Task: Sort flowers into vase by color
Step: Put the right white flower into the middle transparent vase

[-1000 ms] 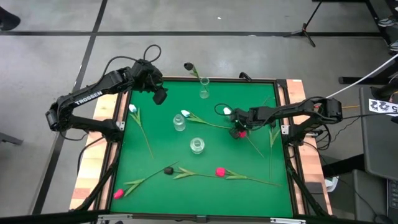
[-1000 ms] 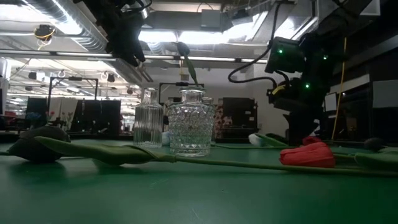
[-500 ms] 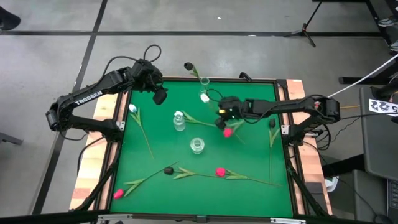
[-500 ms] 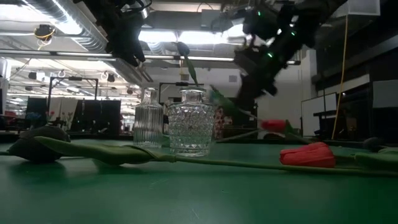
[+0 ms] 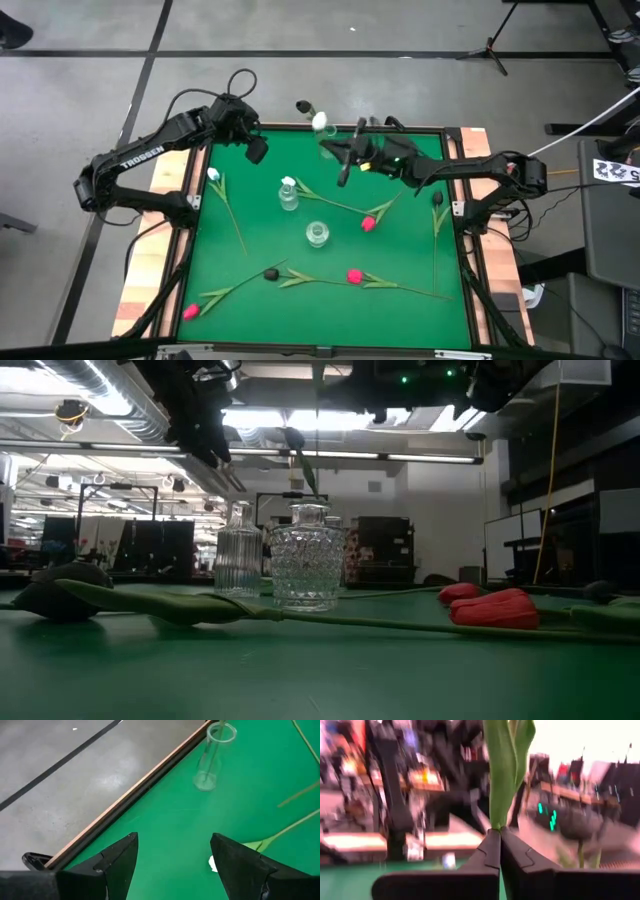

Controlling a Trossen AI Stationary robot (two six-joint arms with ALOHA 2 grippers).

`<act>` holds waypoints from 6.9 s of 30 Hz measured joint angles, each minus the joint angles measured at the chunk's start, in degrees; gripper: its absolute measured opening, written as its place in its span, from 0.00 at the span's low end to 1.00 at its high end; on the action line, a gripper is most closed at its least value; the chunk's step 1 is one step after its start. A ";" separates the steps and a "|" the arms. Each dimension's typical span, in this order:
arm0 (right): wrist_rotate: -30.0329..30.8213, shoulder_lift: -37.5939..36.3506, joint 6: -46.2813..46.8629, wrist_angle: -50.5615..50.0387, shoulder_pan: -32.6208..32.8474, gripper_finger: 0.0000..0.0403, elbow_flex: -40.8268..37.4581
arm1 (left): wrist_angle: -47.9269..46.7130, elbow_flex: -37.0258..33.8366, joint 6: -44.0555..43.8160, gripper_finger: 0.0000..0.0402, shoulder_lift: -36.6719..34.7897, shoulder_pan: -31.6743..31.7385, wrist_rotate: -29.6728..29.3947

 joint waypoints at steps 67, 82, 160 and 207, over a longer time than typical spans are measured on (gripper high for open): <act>-34.39 6.62 9.28 7.79 -7.46 0.00 16.62 | 1.73 -0.15 -7.80 0.62 -31.15 9.80 -2.21; -35.24 8.07 10.67 8.76 -7.46 0.00 16.63 | 1.70 -0.15 -8.01 0.62 -31.15 9.78 -2.19; -35.90 8.07 10.48 8.76 -7.45 0.00 16.68 | 1.75 -0.15 -7.34 0.62 -31.02 9.76 -2.21; -36.34 8.13 8.86 6.16 -7.45 0.00 16.68 | 1.74 -0.15 -6.48 0.62 -31.02 9.76 -2.17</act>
